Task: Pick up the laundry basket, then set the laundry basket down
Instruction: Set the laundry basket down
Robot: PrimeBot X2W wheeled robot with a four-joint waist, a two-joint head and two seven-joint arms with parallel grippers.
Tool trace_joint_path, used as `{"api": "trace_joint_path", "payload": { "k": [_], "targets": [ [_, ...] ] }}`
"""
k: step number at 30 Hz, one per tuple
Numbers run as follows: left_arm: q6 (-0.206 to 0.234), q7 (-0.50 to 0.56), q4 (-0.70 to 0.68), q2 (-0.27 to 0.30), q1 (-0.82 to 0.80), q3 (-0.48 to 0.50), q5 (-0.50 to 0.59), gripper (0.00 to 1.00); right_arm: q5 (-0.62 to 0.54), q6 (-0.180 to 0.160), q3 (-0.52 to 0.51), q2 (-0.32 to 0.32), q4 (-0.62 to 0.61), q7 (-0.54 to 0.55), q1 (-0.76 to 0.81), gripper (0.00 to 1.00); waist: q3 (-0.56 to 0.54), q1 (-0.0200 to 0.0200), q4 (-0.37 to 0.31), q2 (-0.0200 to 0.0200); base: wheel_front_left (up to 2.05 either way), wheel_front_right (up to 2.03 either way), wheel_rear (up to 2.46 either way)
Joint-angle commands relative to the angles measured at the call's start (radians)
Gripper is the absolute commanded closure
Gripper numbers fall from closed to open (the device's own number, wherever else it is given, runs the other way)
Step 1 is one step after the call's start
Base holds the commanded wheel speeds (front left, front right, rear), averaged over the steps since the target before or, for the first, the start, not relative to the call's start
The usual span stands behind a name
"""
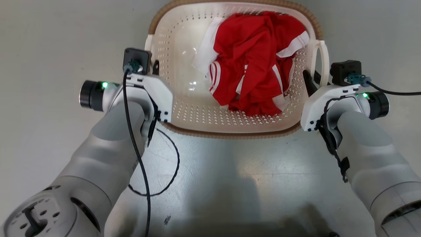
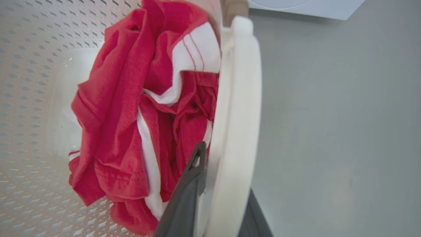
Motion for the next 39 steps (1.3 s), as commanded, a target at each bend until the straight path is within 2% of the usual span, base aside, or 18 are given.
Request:
{"api": "trace_joint_path", "payload": {
  "k": [1,8,20,34,39],
  "targets": [
    [-0.005,-0.013,-0.024,0.003,-0.038,0.021,0.024,0.95,-0.03,0.015,0.003,0.037,-0.013,-0.017,0.023,1.0,0.026,0.0,0.005,0.0,0.0,0.0,0.0],
    [0.006,-0.014,-0.054,0.005,-0.033,0.078,0.073,0.94,-0.115,0.015,-0.08,0.037,-0.013,-0.027,0.019,1.0,0.057,0.0,0.008,0.0,0.0,0.0,0.0],
    [-0.004,-0.014,-0.063,-0.001,-0.019,0.146,0.133,0.92,-0.219,0.015,-0.185,0.037,-0.013,-0.037,0.0,1.0,0.078,0.0,0.011,0.0,0.0,0.0,0.0],
    [-0.022,-0.014,-0.038,-0.007,-0.012,0.2,0.184,0.92,-0.261,0.015,-0.236,0.037,-0.013,-0.031,0.011,1.0,0.086,0.0,0.005,0.0,0.0,0.0,0.0],
    [-0.028,-0.014,-0.026,-0.008,-0.01,0.212,0.197,0.87,-0.254,0.015,-0.234,0.037,-0.013,-0.03,0.012,1.0,0.086,0.0,0.001,0.0,0.0,0.0,0.0]
  ]
}}
